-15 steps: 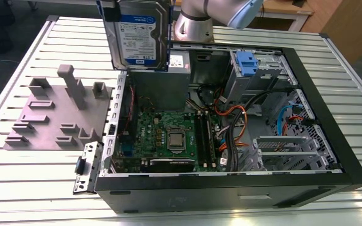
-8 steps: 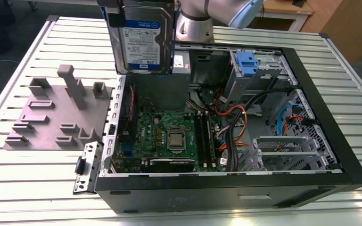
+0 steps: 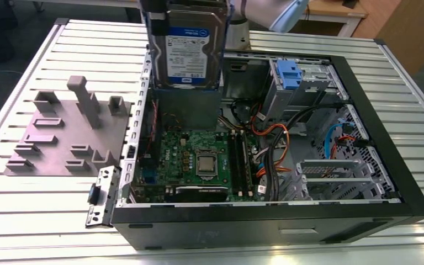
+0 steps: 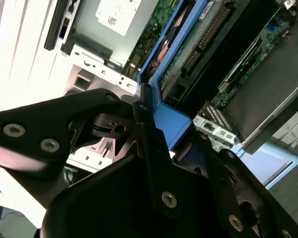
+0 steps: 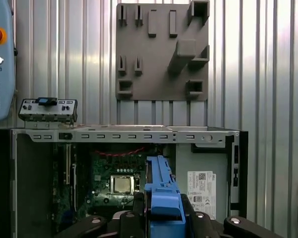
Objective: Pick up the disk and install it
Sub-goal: 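Pick up the disk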
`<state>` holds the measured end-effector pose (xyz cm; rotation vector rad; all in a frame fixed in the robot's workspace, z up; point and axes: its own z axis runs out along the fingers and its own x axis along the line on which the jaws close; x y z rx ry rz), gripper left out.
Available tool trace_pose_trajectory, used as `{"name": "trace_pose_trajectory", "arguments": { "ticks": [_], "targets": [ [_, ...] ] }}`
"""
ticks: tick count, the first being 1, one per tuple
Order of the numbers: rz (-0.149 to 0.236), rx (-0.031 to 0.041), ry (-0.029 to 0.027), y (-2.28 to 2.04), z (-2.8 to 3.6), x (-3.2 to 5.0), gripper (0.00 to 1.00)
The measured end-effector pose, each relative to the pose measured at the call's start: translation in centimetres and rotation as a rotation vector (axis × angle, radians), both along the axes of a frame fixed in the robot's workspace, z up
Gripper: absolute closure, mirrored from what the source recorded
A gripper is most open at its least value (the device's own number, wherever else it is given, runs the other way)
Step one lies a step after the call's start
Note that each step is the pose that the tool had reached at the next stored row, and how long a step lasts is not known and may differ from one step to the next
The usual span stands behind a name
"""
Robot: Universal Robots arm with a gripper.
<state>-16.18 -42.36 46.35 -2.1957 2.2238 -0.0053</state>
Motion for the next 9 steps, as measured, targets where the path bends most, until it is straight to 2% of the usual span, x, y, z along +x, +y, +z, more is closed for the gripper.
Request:
{"name": "trace_pose_trajectory", "arguments": {
  "ticks": [9],
  "targets": [
    [0.000,0.0000,0.0000,0.00,-0.09,4.09,0.64]
  ]
}}
